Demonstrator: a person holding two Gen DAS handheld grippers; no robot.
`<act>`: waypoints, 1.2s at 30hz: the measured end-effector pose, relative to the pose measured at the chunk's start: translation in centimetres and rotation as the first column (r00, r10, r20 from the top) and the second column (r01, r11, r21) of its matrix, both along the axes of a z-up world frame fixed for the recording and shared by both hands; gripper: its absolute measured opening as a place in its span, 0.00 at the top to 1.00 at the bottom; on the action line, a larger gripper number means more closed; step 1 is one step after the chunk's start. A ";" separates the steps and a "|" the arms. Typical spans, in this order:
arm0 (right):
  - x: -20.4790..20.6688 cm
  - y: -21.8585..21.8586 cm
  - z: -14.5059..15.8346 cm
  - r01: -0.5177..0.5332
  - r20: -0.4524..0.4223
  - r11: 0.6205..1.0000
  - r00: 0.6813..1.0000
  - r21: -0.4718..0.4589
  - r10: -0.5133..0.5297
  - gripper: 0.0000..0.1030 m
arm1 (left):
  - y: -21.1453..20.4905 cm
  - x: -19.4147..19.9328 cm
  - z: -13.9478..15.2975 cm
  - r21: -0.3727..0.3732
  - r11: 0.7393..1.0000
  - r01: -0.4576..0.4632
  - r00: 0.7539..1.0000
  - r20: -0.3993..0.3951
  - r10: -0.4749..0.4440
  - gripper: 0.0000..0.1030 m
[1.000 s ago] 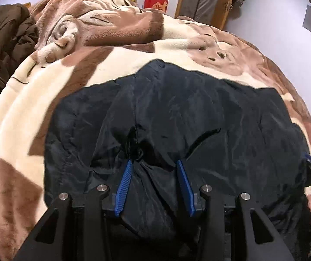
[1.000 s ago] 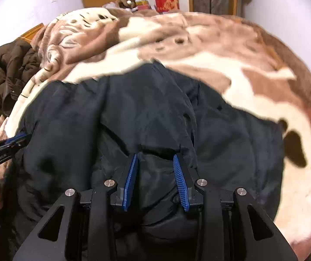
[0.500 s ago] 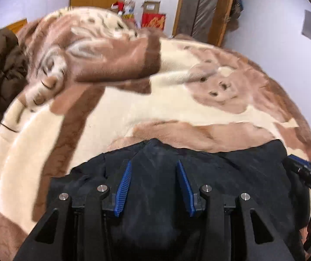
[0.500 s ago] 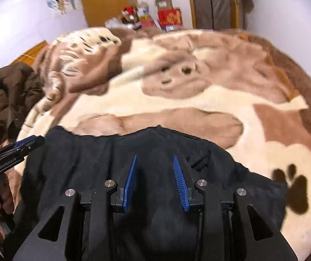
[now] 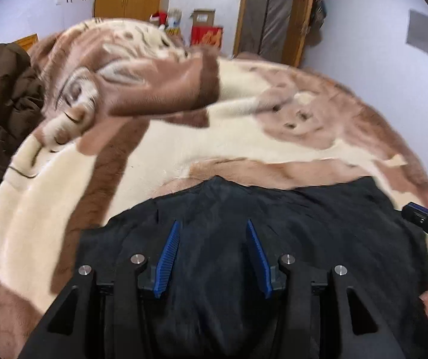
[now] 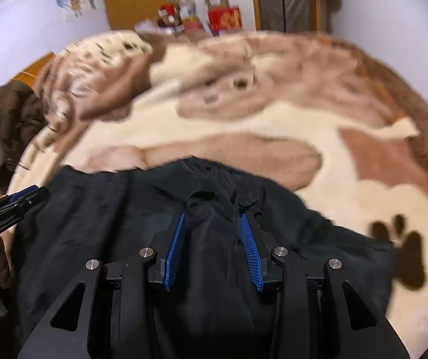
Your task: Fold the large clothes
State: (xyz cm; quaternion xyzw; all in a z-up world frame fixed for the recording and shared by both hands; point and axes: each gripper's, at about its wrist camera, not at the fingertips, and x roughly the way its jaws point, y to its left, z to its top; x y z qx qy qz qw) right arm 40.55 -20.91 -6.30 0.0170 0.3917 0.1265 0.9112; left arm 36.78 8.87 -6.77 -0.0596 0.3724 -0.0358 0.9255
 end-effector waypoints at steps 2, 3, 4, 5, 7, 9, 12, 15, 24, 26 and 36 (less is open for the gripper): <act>-2.9 -0.1 0.8 -0.023 0.013 0.999 1.000 0.027 0.022 0.63 | -0.2 -3.1 0.6 -0.014 0.999 0.030 0.999 0.030 -0.029 0.53; -3.9 -0.1 0.7 -0.034 0.016 0.999 0.999 0.033 0.033 0.63 | -0.4 -4.3 0.4 -0.008 0.999 0.042 0.999 0.031 -0.042 0.53; -4.6 0.0 0.4 -0.044 0.011 0.999 0.999 0.028 0.044 0.63 | -0.7 -4.9 -0.2 0.004 0.999 0.054 0.998 0.020 -0.054 0.53; -4.8 0.4 -0.6 -0.049 -0.018 0.999 0.999 -0.002 0.049 0.63 | -1.0 -5.0 -1.1 0.023 0.998 0.059 0.998 -0.005 -0.059 0.53; -3.9 0.4 -3.1 -0.035 -0.090 0.999 0.995 -0.036 0.031 0.63 | -1.1 -4.2 -3.6 0.036 0.998 0.044 0.995 -0.087 -0.041 0.52; -2.9 -0.5 -4.5 -0.013 -0.128 1.000 0.992 0.010 0.014 0.60 | -0.9 -3.8 -4.6 0.014 0.999 0.036 0.994 -0.106 -0.035 0.52; -3.1 -0.3 -3.3 -0.004 -0.131 1.000 0.991 -0.012 0.002 0.60 | -1.2 -4.2 -3.4 0.027 0.999 0.028 0.994 -0.111 -0.025 0.53; -5.4 0.2 -0.6 -0.015 -0.072 1.000 0.997 -0.012 0.014 0.60 | -1.5 -6.0 -1.6 0.025 0.999 0.046 0.997 -0.071 -0.044 0.53; -7.7 3.8 -4.1 -0.104 -0.145 0.994 0.983 0.043 0.110 0.62 | -2.8 -8.6 -4.3 -0.031 0.998 0.063 0.991 -0.120 -0.066 0.53; -7.0 3.7 -5.2 -0.098 -0.146 0.994 0.984 0.044 0.103 0.63 | -2.7 -8.4 -4.9 -0.041 0.997 0.058 0.991 -0.120 -0.062 0.53; -10.2 3.7 -2.2 -0.102 -0.115 0.993 0.988 0.052 0.107 0.63 | -3.9 -11.7 -2.4 -0.069 0.993 0.095 0.991 -0.083 -0.101 0.53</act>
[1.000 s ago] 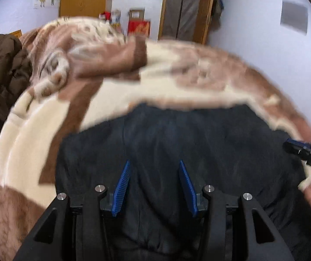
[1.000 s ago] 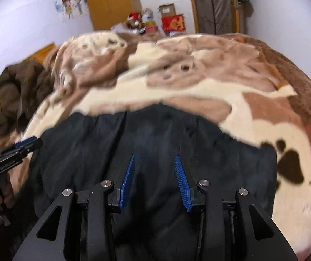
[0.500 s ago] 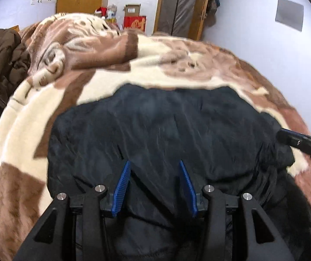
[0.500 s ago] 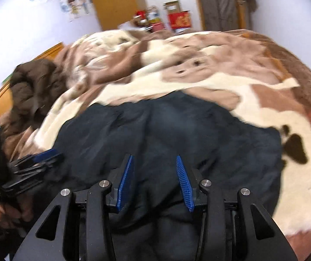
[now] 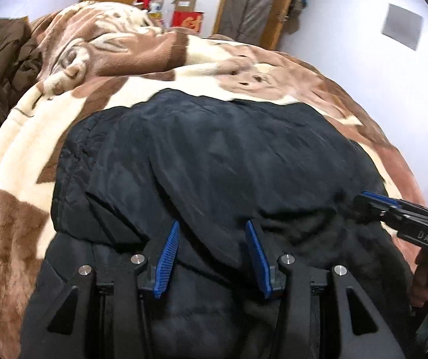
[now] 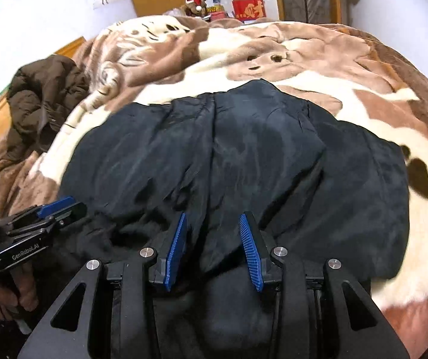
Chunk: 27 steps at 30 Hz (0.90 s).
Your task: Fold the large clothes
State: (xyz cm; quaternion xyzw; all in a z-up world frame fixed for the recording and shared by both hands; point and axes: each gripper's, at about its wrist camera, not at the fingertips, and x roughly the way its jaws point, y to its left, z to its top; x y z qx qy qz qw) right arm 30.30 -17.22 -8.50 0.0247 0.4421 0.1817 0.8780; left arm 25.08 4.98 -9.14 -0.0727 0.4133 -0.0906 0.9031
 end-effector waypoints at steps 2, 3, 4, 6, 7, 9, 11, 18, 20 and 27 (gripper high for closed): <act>-0.3 0.6 -1.5 -0.014 -0.030 1.000 0.999 -0.018 0.014 0.63 | -1.0 -0.2 -1.2 0.029 0.999 0.023 1.000 -0.021 -0.022 0.53; 0.0 0.8 -2.3 -0.014 -0.048 0.999 0.999 -0.030 0.012 0.63 | -1.2 0.1 -2.0 0.033 0.999 0.017 0.999 -0.045 -0.015 0.53; 0.5 0.9 -3.4 -0.008 -0.071 0.999 0.997 -0.040 0.005 0.63 | -1.2 0.5 -2.9 0.028 1.000 0.005 0.998 -0.069 -0.003 0.53; 1.4 0.7 -4.9 0.008 -0.104 0.999 0.995 -0.044 -0.012 0.63 | -1.1 0.9 -3.9 0.023 1.000 -0.011 0.996 -0.083 0.013 0.53; 1.5 0.6 -5.1 0.013 -0.107 0.999 0.994 -0.037 -0.017 0.63 | -1.0 1.1 -4.1 0.017 1.000 -0.019 0.996 -0.083 0.020 0.53; 1.7 0.7 -5.3 0.019 -0.104 0.999 0.994 -0.039 -0.023 0.63 | -1.1 1.3 -4.2 0.020 1.000 -0.023 0.996 -0.083 0.025 0.53; 1.8 0.9 -5.4 0.019 -0.101 0.999 0.995 -0.048 -0.024 0.63 | -1.2 1.4 -4.5 0.025 0.999 -0.024 0.996 -0.082 0.026 0.53; 1.9 1.2 -5.7 0.024 -0.096 0.998 0.995 -0.052 -0.028 0.63 | -1.4 1.5 -5.2 0.036 0.999 -0.029 0.996 -0.081 0.032 0.53; 1.9 1.5 -5.9 0.023 -0.095 0.998 0.995 -0.058 -0.029 0.63 | -1.5 1.6 -5.3 0.041 0.999 -0.030 0.996 -0.082 0.033 0.53; 1.4 0.7 -4.8 0.031 -0.111 0.999 0.993 -0.036 -0.035 0.63 | -2.1 1.0 -4.1 0.067 0.997 -0.029 0.997 -0.075 0.034 0.53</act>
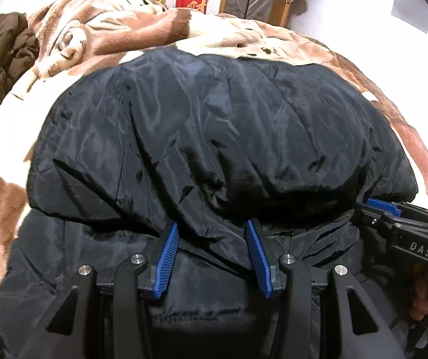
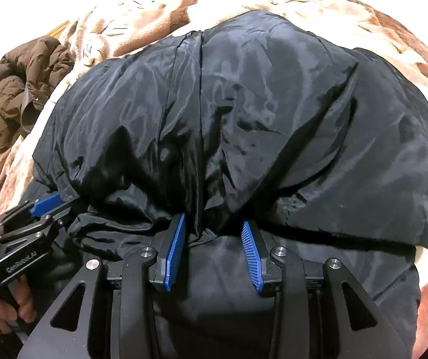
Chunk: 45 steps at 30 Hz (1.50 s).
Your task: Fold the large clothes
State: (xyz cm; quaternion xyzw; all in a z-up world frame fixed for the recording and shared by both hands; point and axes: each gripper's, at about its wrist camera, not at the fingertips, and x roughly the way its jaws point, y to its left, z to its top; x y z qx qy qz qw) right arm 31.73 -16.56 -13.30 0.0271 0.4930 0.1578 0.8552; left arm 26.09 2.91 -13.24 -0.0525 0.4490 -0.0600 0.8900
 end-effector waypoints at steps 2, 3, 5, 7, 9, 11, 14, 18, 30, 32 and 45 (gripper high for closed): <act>-0.8 -0.4 0.9 0.003 0.011 1.000 1.000 0.004 -0.003 0.63 | -0.2 -0.8 0.8 0.010 1.000 0.004 1.000 0.009 -0.004 0.53; -1.4 -0.7 1.5 0.001 0.024 1.000 1.000 0.004 -0.001 0.63 | -0.2 -1.3 1.2 0.013 1.000 0.006 1.000 0.012 -0.007 0.53; -2.5 -1.1 2.6 -0.003 0.045 1.000 0.999 0.002 0.003 0.63 | -0.2 -2.4 2.0 0.018 1.000 0.009 1.000 0.020 -0.010 0.53; -4.1 -1.8 3.9 -0.002 0.068 1.000 0.998 -0.004 0.003 0.62 | -0.1 -3.7 3.0 0.024 1.000 0.010 1.000 0.028 -0.010 0.53; -5.4 -2.4 4.9 0.001 0.087 1.000 0.996 -0.001 -0.001 0.62 | -0.1 -5.1 4.0 0.031 0.999 0.008 0.999 0.040 -0.009 0.53; -7.1 -3.0 6.0 0.005 0.104 1.000 0.995 0.004 -0.006 0.62 | 0.0 -6.7 5.0 0.033 0.999 0.005 0.999 0.051 -0.007 0.53; -9.6 -3.6 7.2 0.013 0.121 1.000 0.993 0.010 -0.014 0.62 | 0.2 -9.1 6.4 0.038 0.999 -0.001 0.998 0.065 -0.002 0.53; -13.0 -4.1 8.3 0.017 0.132 1.000 0.991 0.018 -0.020 0.62 | 0.5 -12.0 7.7 0.040 0.999 -0.006 0.997 0.076 0.003 0.53; -20.9 -5.8 8.8 0.008 0.131 0.999 0.991 0.032 -0.012 0.62 | 1.1 -19.6 9.7 0.060 0.998 -0.011 0.995 0.101 0.005 0.53; -21.6 -6.3 8.7 0.011 0.130 0.999 0.991 0.034 -0.015 0.61 | 1.0 -20.3 9.7 0.063 0.998 -0.010 0.995 0.098 0.004 0.53; -23.1 -9.5 6.6 0.098 0.092 0.995 0.991 0.036 -0.101 0.53 | 3.0 -21.6 8.4 0.091 0.995 -0.050 0.996 0.084 0.042 0.50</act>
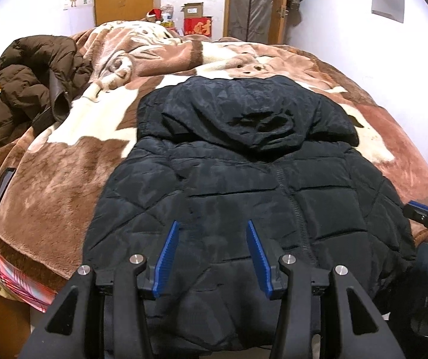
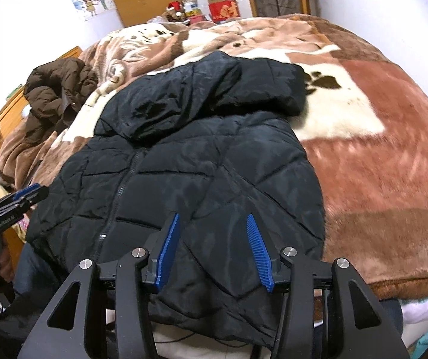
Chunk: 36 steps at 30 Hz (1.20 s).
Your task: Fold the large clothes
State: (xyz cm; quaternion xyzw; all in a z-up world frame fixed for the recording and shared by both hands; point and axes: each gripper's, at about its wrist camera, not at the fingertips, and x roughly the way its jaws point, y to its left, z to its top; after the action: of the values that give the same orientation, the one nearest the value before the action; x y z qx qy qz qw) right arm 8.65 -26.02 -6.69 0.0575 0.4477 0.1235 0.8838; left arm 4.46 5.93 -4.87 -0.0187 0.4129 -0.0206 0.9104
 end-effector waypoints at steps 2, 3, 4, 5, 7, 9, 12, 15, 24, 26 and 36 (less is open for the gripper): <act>0.2 -0.7 -0.7 0.021 -0.018 1.000 1.000 -0.002 -0.021 0.52 | 1.2 0.2 -0.4 0.006 1.000 -0.024 1.000 0.004 0.024 0.46; 0.3 -1.2 -1.1 0.031 -0.027 1.000 0.999 -0.003 -0.032 0.51 | 1.9 0.4 -0.6 0.012 0.999 -0.040 0.999 0.002 0.040 0.45; 0.3 -1.5 -1.4 0.042 -0.036 0.999 0.998 -0.002 -0.042 0.51 | 2.7 0.5 -0.9 0.015 0.998 -0.055 0.998 -0.002 0.055 0.44; 0.5 -2.2 -1.9 0.061 -0.048 0.998 0.997 -0.002 -0.061 0.51 | 3.6 0.8 -1.2 0.016 0.997 -0.071 0.997 -0.008 0.071 0.42; 0.7 -3.1 -2.5 0.089 -0.064 0.996 0.994 -0.002 -0.089 0.51 | 5.4 1.3 -2.0 0.021 0.994 -0.111 0.993 -0.031 0.111 0.41; 0.9 -4.3 -3.0 0.120 -0.075 0.993 0.990 0.006 -0.120 0.51 | 7.1 1.6 -2.9 0.024 0.989 -0.143 0.988 -0.050 0.144 0.39; 1.2 -5.5 -3.5 0.156 -0.084 0.988 0.984 0.000 -0.155 0.51 | 9.5 2.0 -4.2 0.034 0.981 -0.190 0.978 -0.085 0.192 0.38; 1.4 -6.5 -4.1 0.182 -0.103 0.983 0.978 0.014 -0.180 0.50 | 11.0 2.2 -5.1 0.014 0.976 -0.215 0.971 -0.105 0.215 0.31; 1.6 -5.8 -5.9 0.133 -0.212 0.986 0.971 0.099 -0.109 0.47 | 8.9 1.9 -6.7 -0.061 0.990 -0.125 0.978 -0.176 0.112 0.29; 1.5 -5.3 -6.1 0.116 -0.231 0.987 0.969 0.108 -0.088 0.46 | 8.3 1.9 -6.6 -0.066 0.991 -0.119 0.979 -0.174 0.106 0.29; 1.5 -5.1 -6.7 0.110 -0.286 0.983 0.956 0.147 -0.064 0.76 | 7.8 2.5 -7.3 -0.049 0.991 -0.123 0.962 -0.253 0.107 0.61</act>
State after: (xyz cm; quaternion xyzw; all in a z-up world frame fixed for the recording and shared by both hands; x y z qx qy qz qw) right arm 10.20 -31.16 -13.40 0.1655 0.5536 0.1111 0.8086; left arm 6.97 13.70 -12.16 -0.0742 0.5214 0.0215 0.8498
